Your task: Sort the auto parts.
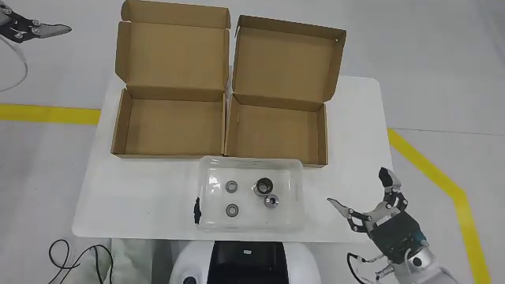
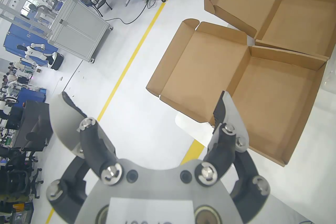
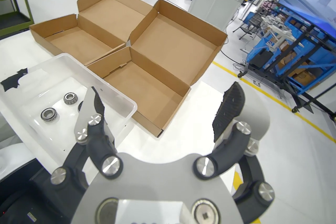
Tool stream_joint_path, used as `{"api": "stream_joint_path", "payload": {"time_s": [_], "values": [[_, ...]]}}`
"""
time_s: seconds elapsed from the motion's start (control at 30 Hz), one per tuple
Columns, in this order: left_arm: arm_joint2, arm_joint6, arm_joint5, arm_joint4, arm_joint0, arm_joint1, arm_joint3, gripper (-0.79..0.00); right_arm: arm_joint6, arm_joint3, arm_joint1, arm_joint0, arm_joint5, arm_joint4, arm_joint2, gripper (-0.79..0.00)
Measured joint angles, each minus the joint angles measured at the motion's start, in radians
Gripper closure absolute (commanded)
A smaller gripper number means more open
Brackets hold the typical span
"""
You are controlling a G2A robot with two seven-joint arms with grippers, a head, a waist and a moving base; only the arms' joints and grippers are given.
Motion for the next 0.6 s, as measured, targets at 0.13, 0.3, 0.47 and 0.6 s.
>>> {"api": "stream_joint_path", "payload": {"time_s": [0.13,0.3,0.47,0.6], "values": [[0.0,0.0,0.0,0.0,0.0,0.0,0.0,-0.785,0.063,0.016,0.005,0.083,-0.053,-0.039,-0.069,-0.785],[0.0,0.0,0.0,0.0,0.0,0.0,0.0,-0.785,0.155,0.082,0.011,0.213,-0.151,-0.037,-0.163,-0.785],[0.0,0.0,0.0,0.0,0.0,0.0,0.0,-0.785,0.222,0.158,0.016,0.317,-0.236,0.003,-0.22,-0.785],[0.0,0.0,0.0,0.0,0.0,0.0,0.0,-0.785,0.278,0.213,0.022,0.386,-0.325,0.027,-0.262,-0.785]]}}
